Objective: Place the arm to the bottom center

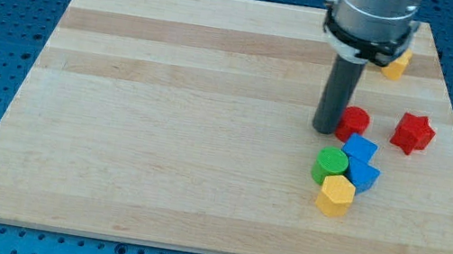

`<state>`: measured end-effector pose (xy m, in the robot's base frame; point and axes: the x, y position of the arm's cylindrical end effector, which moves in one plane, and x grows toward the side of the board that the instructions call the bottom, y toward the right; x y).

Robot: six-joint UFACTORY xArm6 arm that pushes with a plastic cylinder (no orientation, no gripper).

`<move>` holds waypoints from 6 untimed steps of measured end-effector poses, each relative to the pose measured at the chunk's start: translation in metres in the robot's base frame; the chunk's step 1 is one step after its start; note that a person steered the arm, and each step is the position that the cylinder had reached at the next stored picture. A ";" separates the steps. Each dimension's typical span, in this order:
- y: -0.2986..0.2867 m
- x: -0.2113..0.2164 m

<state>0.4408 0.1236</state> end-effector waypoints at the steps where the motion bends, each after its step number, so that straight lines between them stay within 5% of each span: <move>1: 0.030 0.000; 3: 0.045 0.000; 6: -0.045 0.006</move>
<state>0.4464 0.0790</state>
